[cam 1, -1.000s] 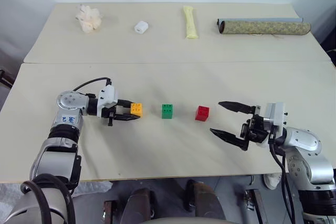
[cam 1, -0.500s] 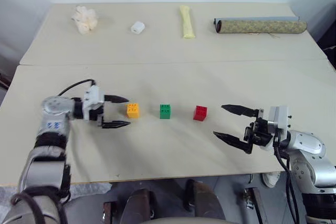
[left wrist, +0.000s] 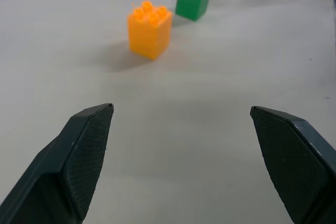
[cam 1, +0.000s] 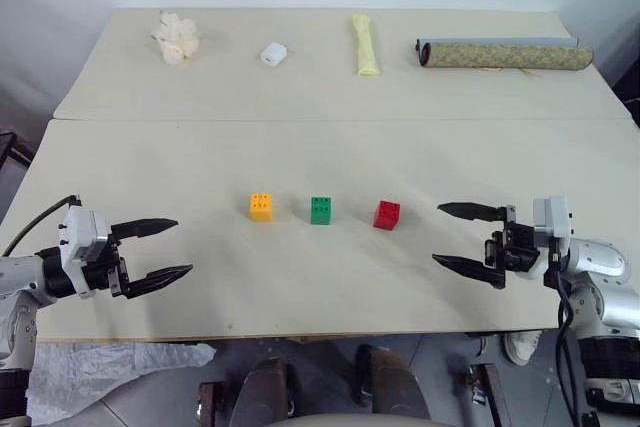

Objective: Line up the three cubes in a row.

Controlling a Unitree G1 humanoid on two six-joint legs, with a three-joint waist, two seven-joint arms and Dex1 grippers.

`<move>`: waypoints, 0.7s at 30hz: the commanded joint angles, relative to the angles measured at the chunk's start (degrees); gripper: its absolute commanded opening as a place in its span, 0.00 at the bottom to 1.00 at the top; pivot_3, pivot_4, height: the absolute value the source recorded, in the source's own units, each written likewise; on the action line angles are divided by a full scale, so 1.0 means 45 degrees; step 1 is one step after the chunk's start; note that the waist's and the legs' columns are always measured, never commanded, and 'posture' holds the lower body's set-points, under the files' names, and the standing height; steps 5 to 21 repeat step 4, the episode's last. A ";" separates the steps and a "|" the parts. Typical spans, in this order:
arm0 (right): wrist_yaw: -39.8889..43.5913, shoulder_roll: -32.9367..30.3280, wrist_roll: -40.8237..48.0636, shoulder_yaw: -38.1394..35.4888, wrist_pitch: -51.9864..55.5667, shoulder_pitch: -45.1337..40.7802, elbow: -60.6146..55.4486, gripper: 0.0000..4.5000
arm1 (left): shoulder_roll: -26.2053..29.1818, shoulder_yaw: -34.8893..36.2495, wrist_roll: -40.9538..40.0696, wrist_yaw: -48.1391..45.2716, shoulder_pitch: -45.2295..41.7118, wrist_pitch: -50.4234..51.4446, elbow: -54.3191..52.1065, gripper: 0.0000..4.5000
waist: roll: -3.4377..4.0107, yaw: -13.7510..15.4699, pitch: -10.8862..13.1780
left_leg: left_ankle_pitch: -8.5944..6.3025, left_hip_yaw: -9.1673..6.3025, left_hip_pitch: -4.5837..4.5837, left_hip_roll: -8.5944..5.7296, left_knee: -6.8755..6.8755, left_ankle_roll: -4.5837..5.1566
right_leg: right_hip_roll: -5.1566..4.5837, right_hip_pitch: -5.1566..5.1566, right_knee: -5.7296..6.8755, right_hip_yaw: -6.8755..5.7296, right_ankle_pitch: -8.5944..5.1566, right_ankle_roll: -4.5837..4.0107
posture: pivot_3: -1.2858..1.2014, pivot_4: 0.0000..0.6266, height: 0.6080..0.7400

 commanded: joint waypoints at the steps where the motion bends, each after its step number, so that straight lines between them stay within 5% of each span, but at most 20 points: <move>1: 0.0542 -0.0253 -0.0036 -0.0338 -0.0399 -0.0255 0.0670 1.00 | -0.0228 0.0784 -0.0202 0.0408 0.0374 -0.0572 -0.0263 0.99 | 0.0001 -0.0027 0.0000 | -0.0004 0.0000 0.0000 -0.0002 0.0000 -0.0001 | 0.0001 -0.0001 -0.0002 -0.0002 0.0000 -0.0001 | 0.52 0.24 1.00; 21: 0.0649 -0.0249 -0.0134 -0.0337 -0.0579 -0.0461 0.1038 1.00 | -0.0512 0.0947 -0.0331 0.0695 0.0758 -0.0621 -0.0654 0.99 | 0.0002 -0.0050 0.0000 | -0.0010 0.0015 -0.0001 -0.0004 -0.0002 -0.0005 | 0.0005 -0.0008 -0.0002 -0.0004 -0.0004 -0.0007 | 0.52 0.24 1.00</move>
